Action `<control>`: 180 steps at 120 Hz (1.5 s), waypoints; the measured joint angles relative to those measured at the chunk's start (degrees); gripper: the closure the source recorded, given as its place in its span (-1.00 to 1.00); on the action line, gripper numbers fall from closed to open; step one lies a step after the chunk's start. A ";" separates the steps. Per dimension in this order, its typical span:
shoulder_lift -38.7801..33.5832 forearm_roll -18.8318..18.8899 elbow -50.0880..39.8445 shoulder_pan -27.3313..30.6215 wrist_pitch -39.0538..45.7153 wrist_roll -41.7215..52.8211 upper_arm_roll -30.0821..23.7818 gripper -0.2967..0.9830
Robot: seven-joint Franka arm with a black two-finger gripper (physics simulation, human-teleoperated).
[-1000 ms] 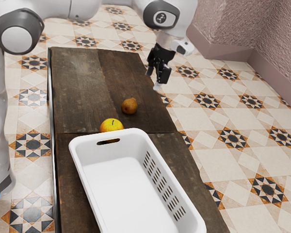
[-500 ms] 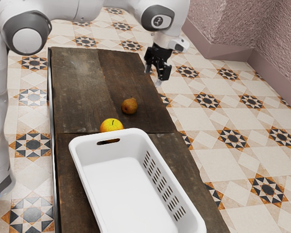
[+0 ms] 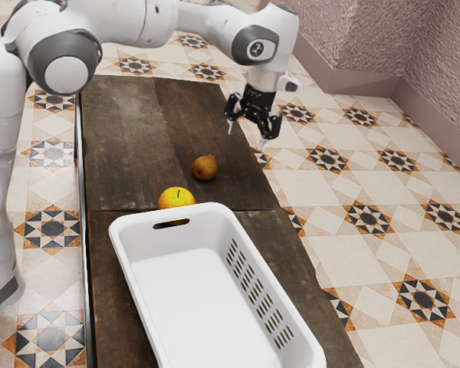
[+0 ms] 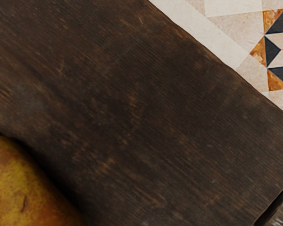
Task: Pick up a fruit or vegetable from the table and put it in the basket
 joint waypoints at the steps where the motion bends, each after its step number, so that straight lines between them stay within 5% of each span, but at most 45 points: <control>1: 0.19 -0.01 -0.01 -0.03 0.01 -0.28 0.00 -0.54; 61: 4.93 6.35 -0.68 -0.25 1.24 -12.34 0.20 -0.54; 180: -2.56 8.23 -16.69 -2.46 3.60 -26.89 1.60 -0.54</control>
